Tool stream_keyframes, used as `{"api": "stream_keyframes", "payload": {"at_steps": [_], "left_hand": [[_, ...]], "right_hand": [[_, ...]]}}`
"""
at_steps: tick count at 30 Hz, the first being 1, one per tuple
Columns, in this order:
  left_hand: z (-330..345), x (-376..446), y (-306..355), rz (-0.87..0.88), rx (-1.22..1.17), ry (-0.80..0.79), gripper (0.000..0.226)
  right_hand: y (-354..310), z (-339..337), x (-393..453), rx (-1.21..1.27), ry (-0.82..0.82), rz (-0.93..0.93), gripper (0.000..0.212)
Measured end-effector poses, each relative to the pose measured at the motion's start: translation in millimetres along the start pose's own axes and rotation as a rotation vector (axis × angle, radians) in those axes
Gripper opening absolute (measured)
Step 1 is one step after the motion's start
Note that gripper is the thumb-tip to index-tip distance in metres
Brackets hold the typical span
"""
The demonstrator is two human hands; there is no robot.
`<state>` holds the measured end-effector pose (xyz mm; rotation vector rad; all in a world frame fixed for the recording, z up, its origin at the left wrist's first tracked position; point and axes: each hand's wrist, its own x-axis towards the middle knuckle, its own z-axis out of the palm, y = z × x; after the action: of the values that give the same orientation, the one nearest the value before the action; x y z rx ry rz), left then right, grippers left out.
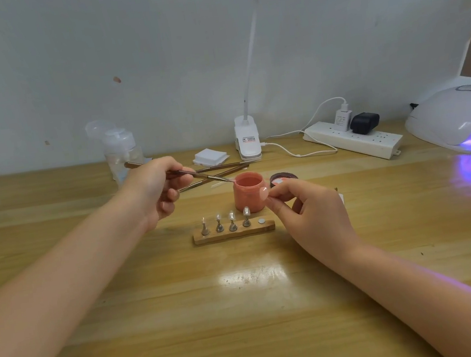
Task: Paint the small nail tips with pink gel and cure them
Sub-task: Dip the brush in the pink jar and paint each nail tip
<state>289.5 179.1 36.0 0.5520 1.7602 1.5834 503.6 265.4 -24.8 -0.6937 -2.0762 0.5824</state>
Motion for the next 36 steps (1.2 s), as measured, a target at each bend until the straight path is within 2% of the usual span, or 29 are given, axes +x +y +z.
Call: {"api": "stream_keyframes", "payload": {"at_steps": [2, 4, 6, 8, 16, 26, 31, 36], "left_hand": [[-1.6, -4.1, -4.5, 0.171, -0.118, 0.052, 0.021], [-3.2, -16.3, -13.7, 0.457, -0.151, 0.032, 0.023], [-4.3, -35.8, -28.8, 0.713, -0.042, -0.037, 0.02], [-3.2, -55.3, -42.7, 0.841, 0.084, -0.1, 0.02], [10.7, -82.2, -59.6, 0.978, 0.321, -0.164, 0.02], [14.1, -82.1, -65.5, 0.966, 0.367, -0.157, 0.023], [14.3, -85.8, -67.2, 0.939, 0.344, -0.175, 0.024], [15.1, -85.2, -67.2, 0.946, 0.28, -0.123, 0.02]], "right_hand": [[0.6, 0.5, 0.4, -0.002, 0.0, 0.005, 0.006], [1.2, 1.0, 0.7, -0.002, 0.003, 0.011, 0.004], [1.6, 1.4, 0.8, 0.004, 0.006, 0.016, 0.004], [2.2, 1.4, 0.9, 0.013, 0.016, 0.026, 0.004], [3.9, 0.9, 1.5, 0.014, 0.021, 0.032, 0.006], [3.6, 0.0, 1.1, 0.023, 0.014, 0.024, 0.006], [3.9, 0.2, 1.0, 0.024, 0.031, 0.02, 0.006], [4.0, -0.1, 1.0, 0.03, 0.04, 0.006, 0.004]]}}
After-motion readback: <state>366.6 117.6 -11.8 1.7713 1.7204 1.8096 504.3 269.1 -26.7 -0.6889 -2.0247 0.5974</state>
